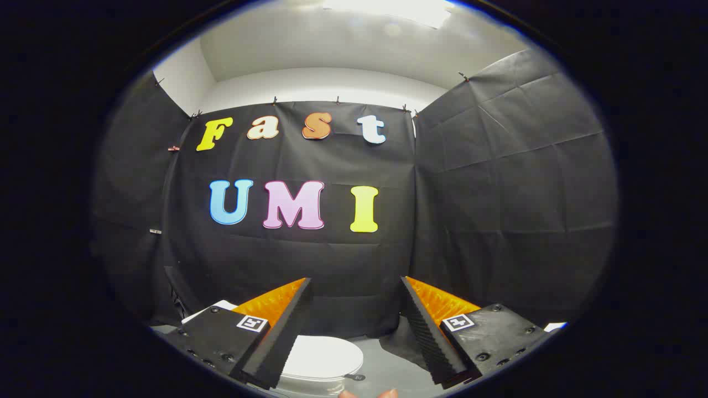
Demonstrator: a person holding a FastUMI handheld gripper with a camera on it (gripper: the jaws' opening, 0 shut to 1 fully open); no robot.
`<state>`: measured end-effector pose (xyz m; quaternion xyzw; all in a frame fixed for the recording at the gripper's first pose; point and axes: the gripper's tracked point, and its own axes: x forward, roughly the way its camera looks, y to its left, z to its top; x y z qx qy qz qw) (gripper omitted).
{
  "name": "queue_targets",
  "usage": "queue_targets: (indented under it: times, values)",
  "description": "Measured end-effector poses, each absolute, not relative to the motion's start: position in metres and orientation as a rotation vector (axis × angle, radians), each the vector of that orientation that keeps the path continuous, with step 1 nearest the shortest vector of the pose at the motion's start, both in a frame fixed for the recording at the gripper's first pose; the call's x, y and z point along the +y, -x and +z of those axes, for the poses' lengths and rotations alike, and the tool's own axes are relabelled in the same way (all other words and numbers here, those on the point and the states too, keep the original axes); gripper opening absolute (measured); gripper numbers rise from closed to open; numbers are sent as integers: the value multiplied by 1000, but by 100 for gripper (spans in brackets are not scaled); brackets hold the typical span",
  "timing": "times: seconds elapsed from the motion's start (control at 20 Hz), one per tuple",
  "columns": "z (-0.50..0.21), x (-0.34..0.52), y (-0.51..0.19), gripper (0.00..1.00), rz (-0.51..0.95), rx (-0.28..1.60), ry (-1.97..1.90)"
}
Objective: Open the toilet lid.
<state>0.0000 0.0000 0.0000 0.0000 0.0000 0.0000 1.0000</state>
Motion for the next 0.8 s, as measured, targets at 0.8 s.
queue_targets:
  times: [0.8]
  values:
    - [4, 0, 3, 99, 13, -2, 12]
